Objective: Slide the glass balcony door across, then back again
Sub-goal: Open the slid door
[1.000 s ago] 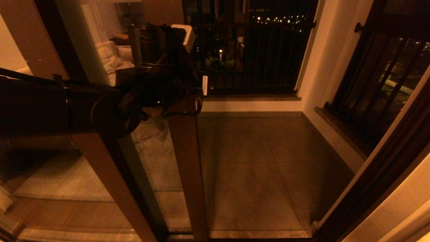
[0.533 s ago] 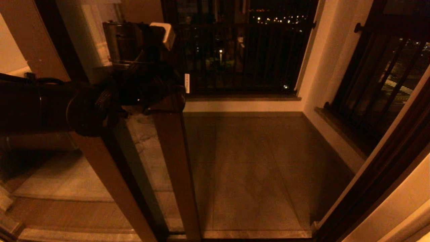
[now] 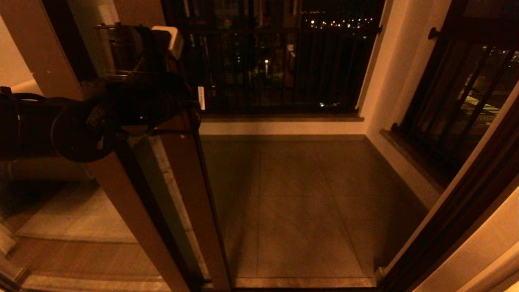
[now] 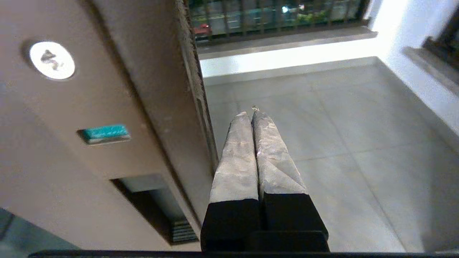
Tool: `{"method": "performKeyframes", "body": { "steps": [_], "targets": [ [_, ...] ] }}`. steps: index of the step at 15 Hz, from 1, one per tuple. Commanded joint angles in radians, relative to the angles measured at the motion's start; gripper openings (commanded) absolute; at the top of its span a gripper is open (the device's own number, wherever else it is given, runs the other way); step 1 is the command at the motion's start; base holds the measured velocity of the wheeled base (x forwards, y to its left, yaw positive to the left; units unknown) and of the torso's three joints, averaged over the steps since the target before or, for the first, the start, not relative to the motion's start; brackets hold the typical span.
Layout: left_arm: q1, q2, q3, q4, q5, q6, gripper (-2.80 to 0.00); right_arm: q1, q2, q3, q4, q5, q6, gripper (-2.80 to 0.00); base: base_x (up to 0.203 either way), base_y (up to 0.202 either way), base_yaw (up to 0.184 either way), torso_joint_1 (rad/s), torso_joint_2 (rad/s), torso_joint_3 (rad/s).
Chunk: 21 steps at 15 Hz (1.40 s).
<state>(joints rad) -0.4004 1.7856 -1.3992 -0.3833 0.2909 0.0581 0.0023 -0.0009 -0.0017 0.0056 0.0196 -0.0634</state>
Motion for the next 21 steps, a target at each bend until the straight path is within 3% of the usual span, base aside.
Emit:
{"method": "performKeyframes", "body": {
  "steps": [1, 21],
  "targets": [
    [0.015, -0.015, 0.025, 0.0, -0.011, 0.0, -2.8, 0.001, 0.001, 0.0, 0.001, 0.0, -0.001, -2.8, 0.0, 0.0, 0.0, 0.0, 0.0, 0.0],
    [0.107, -0.063, 0.1, -0.002, -0.05, 0.0, -2.8, 0.001, 0.001, 0.0, -0.001, 0.0, -0.001, -2.8, 0.0, 0.0, 0.0, 0.0, 0.0, 0.0]
  ]
}}
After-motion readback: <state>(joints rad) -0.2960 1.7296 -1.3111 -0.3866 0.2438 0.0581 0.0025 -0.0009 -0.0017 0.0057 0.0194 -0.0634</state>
